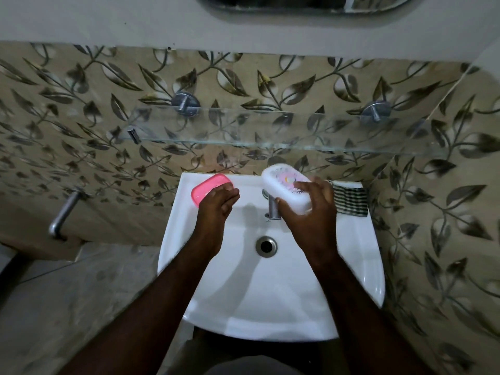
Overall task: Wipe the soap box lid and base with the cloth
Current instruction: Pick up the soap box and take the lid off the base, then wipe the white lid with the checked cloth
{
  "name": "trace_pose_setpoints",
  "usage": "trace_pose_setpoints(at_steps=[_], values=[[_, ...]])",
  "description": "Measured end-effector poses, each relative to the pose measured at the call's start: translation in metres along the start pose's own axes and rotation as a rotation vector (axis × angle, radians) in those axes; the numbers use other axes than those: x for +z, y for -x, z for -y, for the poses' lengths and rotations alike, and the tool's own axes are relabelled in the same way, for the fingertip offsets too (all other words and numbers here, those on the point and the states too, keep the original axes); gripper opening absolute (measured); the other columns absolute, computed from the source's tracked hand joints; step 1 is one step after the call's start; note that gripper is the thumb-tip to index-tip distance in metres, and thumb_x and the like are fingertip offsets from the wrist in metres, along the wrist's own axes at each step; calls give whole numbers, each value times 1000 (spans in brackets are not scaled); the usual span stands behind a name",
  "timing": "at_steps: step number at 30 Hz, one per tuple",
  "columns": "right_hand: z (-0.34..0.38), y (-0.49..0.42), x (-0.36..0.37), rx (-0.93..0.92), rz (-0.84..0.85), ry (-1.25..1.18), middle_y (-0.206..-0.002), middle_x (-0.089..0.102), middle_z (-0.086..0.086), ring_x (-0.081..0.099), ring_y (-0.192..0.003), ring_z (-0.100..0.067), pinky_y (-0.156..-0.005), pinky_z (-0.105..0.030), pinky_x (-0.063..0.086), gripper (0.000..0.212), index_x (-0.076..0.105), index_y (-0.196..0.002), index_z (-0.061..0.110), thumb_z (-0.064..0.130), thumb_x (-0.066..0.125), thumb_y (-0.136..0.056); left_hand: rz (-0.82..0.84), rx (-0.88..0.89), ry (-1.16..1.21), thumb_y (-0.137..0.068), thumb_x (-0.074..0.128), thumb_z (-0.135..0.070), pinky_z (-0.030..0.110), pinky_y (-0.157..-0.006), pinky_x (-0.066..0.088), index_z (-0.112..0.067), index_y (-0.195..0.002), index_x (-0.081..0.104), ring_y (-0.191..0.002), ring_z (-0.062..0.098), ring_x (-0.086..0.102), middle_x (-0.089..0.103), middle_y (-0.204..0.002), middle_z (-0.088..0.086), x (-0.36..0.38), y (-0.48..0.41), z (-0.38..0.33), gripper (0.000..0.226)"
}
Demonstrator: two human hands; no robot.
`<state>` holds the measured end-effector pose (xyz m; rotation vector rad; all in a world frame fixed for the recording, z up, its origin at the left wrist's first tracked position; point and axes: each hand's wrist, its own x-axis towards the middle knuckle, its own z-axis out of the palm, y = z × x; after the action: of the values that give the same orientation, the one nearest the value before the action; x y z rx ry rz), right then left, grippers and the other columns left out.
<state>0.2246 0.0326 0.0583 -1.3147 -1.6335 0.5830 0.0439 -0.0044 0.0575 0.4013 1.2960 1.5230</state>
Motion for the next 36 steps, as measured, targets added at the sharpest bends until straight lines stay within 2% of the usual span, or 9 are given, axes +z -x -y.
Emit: trace_pose_setpoints(at_steps=[4,9,14,18,22,24,28,32,36], values=[[2,-8,4,34,85,56,-113,51,1,57,-106,-17,-82,-9,39,41,64,-103,20,25,82,-66,37,72,-78,-90,59,-12,28,-97,46,-6,-114,60,-118,29,61,65,-119,17,3,-1,-6,25],[9,-21,-6,117,125,-49,-103,65,4,58,-92,-6,-81,-15,41,31,65,-94,28,36,81,-68,228,317,-479,-91,64,-9,22,-103,43,-16,-121,60,-122,11,56,63,-123,-6,10,1,-12,31],[23,-46,-31,225,534,-308,-91,74,1,67,-80,-10,-67,-29,54,36,73,-94,21,49,72,-72,524,188,-762,-88,61,-46,39,-110,39,-27,-124,64,-124,14,56,63,-131,-4,26,-6,-35,41],[22,-58,-28,374,540,-429,-85,70,-5,64,-73,-15,-63,-34,54,43,68,-92,16,54,72,-73,790,-131,-467,-90,53,-50,40,-92,52,-9,-127,62,-111,32,64,68,-121,14,36,-8,-30,56],[-7,-67,-28,517,580,-596,-90,72,-4,69,-75,-20,-62,-30,55,46,69,-102,19,60,66,-80,661,-300,-68,-93,49,-42,51,-103,44,-6,-132,54,-100,33,63,66,-120,18,40,-12,-5,53],[-35,-71,-24,576,433,-456,-90,72,-7,70,-73,-22,-60,-31,54,37,69,-95,17,52,69,-82,584,-353,113,-90,53,-44,57,-109,32,-3,-136,50,-105,41,57,57,-128,25,38,-16,5,62],[-101,-83,-8,524,147,59,-77,68,-23,63,-72,-31,-77,-47,55,26,67,-75,-3,22,73,-81,553,-370,264,-83,60,-50,51,-96,46,-1,-139,47,-107,45,55,51,-131,27,36,-19,15,76],[-135,-88,2,456,305,568,-124,61,-24,56,-118,-38,-99,-41,44,59,60,-118,-4,43,71,-84,552,-320,368,-79,57,-45,49,-95,46,-3,-120,66,-111,44,56,61,-120,25,36,-22,16,59],[-144,-86,12,434,376,841,-137,53,-21,46,-129,-37,-105,-41,36,67,53,-130,1,54,58,-89,562,-284,394,-80,52,-40,53,-111,30,-4,-120,67,-112,42,59,64,-120,22,35,-26,15,56]])
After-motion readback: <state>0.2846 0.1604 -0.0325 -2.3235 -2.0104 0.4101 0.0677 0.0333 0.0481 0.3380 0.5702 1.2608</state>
